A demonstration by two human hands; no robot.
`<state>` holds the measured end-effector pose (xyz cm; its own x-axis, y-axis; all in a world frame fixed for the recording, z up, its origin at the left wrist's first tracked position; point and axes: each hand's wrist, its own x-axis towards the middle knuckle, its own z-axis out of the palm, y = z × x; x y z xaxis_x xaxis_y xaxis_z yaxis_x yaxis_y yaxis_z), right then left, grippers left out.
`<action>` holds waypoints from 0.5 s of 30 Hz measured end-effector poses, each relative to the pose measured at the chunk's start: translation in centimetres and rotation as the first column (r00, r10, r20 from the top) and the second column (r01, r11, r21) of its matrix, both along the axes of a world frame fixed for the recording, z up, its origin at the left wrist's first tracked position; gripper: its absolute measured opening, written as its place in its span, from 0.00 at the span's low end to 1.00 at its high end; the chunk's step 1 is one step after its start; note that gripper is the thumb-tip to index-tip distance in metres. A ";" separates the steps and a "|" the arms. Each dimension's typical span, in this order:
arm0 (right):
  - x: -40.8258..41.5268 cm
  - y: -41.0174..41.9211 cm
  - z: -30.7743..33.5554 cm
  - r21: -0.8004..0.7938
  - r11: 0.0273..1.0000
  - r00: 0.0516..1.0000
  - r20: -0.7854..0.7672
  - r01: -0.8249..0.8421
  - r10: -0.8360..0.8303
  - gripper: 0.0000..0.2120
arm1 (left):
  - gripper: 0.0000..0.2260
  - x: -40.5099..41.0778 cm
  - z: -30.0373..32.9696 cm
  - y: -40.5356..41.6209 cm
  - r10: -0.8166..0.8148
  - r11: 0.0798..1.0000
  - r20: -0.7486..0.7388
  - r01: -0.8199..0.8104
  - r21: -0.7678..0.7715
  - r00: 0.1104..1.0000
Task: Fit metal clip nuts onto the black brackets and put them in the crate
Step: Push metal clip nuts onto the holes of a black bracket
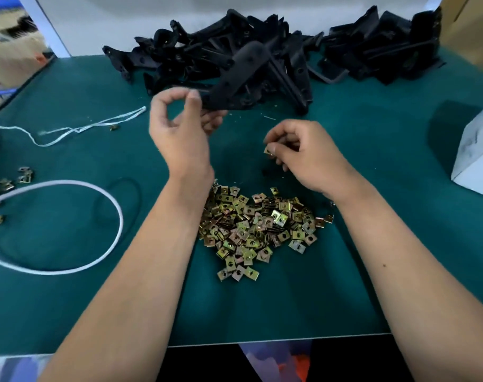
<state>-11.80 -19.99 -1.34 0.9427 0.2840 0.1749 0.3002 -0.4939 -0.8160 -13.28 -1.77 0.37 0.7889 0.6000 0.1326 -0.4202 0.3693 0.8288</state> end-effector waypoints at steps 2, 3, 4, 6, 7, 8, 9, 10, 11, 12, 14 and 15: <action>-0.2 0.4 -0.4 0.095 0.995 0.999 -0.023 0.025 -0.023 0.10 | 0.07 0.1 -0.6 -1.0 -0.127 0.989 -0.017 0.125 -0.074 0.992; -0.2 0.6 -0.5 0.143 0.989 0.999 -0.037 0.039 -0.034 0.11 | 0.08 0.1 -0.8 -1.4 -0.181 0.977 -0.038 0.176 -0.119 0.983; -0.3 0.6 -0.5 0.200 0.978 0.997 -0.057 0.056 -0.045 0.12 | 0.08 0.1 -1.1 -1.7 -0.227 0.963 -0.058 0.215 -0.165 0.972; -0.4 0.6 -0.4 0.331 0.940 0.991 -0.125 0.084 -0.045 0.12 | 0.06 0.1 -1.4 -1.9 -0.305 0.923 -0.075 0.276 -0.269 0.949; -0.5 0.5 -0.3 0.390 0.916 0.987 -0.160 0.094 -0.033 0.12 | 0.05 0.2 -1.5 -1.8 -0.342 0.898 -0.076 0.302 -0.321 0.937; -0.5 0.5 -0.3 0.438 0.893 0.982 -0.187 0.100 -0.019 0.11 | 0.04 0.2 -1.5 -1.6 -0.375 0.873 -0.073 0.326 -0.364 0.924; -0.6 0.4 -0.2 0.475 0.874 0.979 -0.206 0.104 -0.005 0.11 | 0.04 0.3 -1.6 -1.5 -0.401 0.850 -0.064 0.344 -0.399 0.914; -0.6 0.4 -0.2 0.503 0.858 0.976 -0.219 0.106 0.007 0.10 | 0.04 0.3 -1.6 -1.4 -0.418 0.831 -0.055 0.358 -0.425 0.907; -0.6 0.4 -0.2 0.524 0.844 0.973 -0.228 0.110 0.015 0.10 | 0.04 0.3 -1.6 -1.4 -0.430 0.820 -0.050 0.367 -0.440 0.901; -0.7 0.4 -0.2 0.538 0.835 0.972 -0.236 0.114 0.019 0.09 | 0.05 0.2 -1.5 -1.4 -0.440 0.810 -0.045 0.375 -0.450 0.897; -0.7 0.4 -0.2 0.549 0.827 0.971 -0.238 0.120 0.018 0.10 | 0.11 0.1 -1.5 -1.3 -0.456 0.793 -0.031 0.390 -0.468 0.889; -0.7 0.4 -0.2 0.547 0.829 0.972 -0.234 0.118 0.016 0.10 | 0.15 0.1 -1.6 -1.2 -0.463 0.787 -0.032 0.394 -0.475 0.886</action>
